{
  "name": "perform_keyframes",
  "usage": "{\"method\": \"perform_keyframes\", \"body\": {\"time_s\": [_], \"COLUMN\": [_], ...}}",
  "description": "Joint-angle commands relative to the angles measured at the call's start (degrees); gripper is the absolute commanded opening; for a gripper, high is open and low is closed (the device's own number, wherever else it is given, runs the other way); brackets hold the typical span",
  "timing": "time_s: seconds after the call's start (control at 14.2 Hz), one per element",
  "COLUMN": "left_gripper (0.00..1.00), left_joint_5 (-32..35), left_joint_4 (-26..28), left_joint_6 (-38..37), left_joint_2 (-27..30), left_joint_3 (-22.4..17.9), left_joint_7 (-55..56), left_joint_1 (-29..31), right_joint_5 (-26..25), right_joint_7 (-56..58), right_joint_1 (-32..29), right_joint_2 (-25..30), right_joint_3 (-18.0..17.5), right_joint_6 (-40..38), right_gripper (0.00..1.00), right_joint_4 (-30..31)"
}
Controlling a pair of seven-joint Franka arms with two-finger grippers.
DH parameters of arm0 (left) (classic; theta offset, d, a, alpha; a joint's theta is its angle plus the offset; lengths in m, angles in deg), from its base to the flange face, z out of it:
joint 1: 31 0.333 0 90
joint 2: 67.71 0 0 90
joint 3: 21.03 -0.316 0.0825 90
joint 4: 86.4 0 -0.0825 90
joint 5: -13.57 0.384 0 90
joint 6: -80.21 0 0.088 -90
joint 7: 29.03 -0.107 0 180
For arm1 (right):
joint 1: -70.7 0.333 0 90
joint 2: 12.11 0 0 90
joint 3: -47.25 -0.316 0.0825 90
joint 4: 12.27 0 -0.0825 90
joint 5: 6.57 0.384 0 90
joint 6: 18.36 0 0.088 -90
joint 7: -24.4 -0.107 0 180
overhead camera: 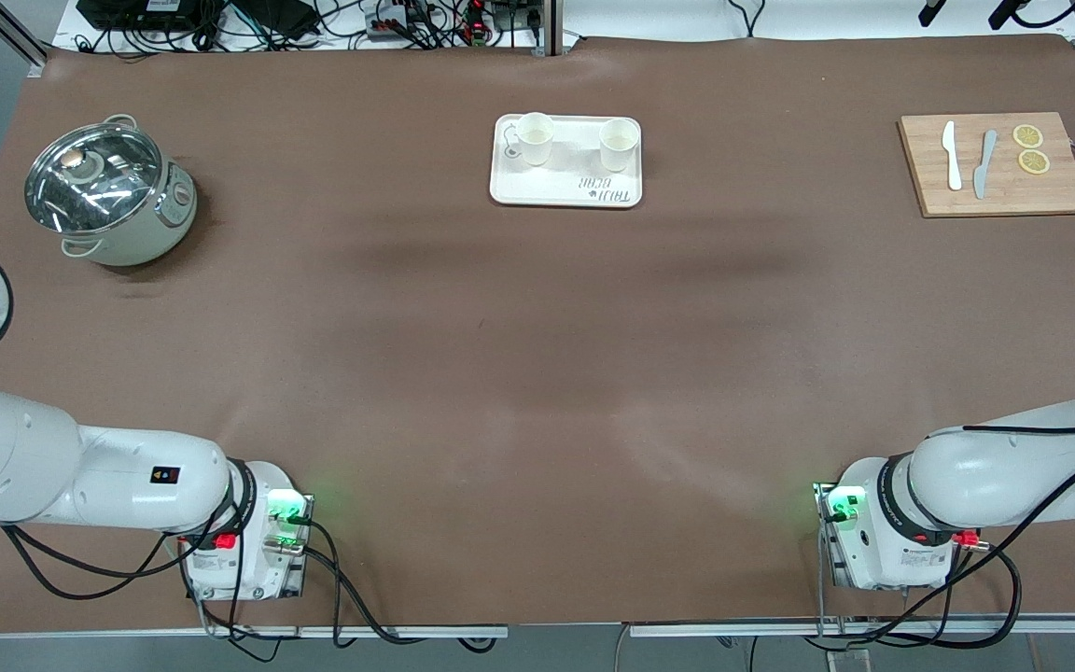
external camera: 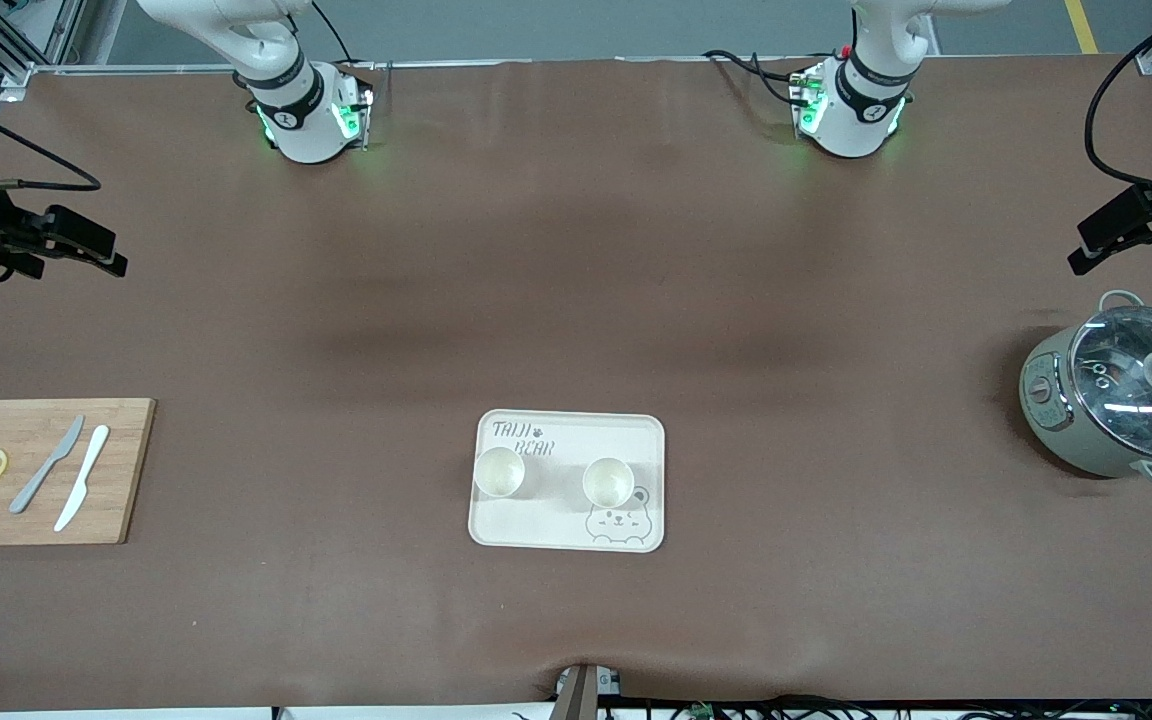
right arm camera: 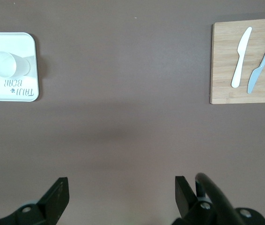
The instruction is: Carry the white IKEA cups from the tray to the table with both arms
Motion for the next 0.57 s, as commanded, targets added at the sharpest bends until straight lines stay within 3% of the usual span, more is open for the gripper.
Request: {"method": "perform_keyframes", "body": {"time_s": [0.0, 0.49], "left_gripper": [1.0, 1.0], "left_joint_5": [0.2, 0.4], "left_joint_4": [-0.9, -1.0], "left_joint_6": [-0.8, -0.4], "left_joint_2": [-0.1, -0.2], "left_joint_3": [0.3, 0.4], "left_joint_7": [-0.2, 0.0], "left_joint_1": [0.3, 0.0], "right_joint_5": [0.2, 0.7], "right_joint_7": [-0.7, -0.7], "right_joint_1": [-0.4, -0.9], "right_joint_2": [0.2, 0.0], "right_joint_3": [-0.4, -0.4], "right_joint_6": [0.3, 0.5], "right_gripper": [1.0, 1.0], "right_joint_4": [0.1, -0.6]}}
